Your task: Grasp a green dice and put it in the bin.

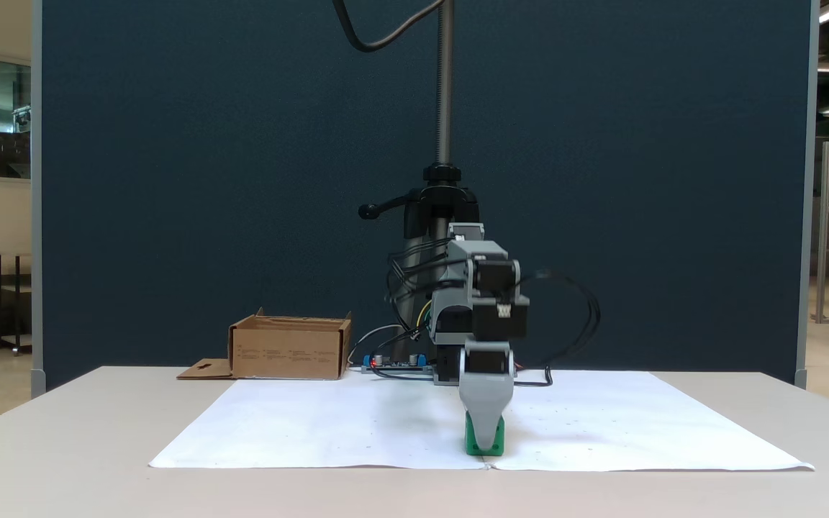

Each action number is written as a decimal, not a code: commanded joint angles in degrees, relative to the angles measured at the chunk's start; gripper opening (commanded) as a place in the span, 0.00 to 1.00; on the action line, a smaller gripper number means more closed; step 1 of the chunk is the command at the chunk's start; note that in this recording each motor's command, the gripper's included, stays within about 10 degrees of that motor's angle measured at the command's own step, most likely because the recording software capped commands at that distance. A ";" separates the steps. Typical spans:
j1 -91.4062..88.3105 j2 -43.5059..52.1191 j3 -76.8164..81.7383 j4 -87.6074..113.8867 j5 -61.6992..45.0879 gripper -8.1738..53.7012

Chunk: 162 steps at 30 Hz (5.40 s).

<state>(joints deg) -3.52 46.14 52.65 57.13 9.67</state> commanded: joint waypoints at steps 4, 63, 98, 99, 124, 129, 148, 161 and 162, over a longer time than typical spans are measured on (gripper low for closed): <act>-0.09 1.32 -3.43 -2.37 4.22 0.79; 37.53 32.17 -2.11 6.24 0.79 0.32; 107.58 34.72 15.38 7.29 -40.96 0.32; 107.58 34.80 16.96 5.89 -40.96 0.32; 99.32 37.62 13.18 -14.33 -19.71 0.66; 90.00 38.76 4.22 -19.51 -10.04 0.66; 29.71 45.53 9.40 -22.15 5.10 0.84; 10.99 65.74 65.39 -49.29 -5.36 0.84; 10.55 66.88 68.38 -51.13 -6.24 0.84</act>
<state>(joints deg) 7.47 109.78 121.73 12.83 8.26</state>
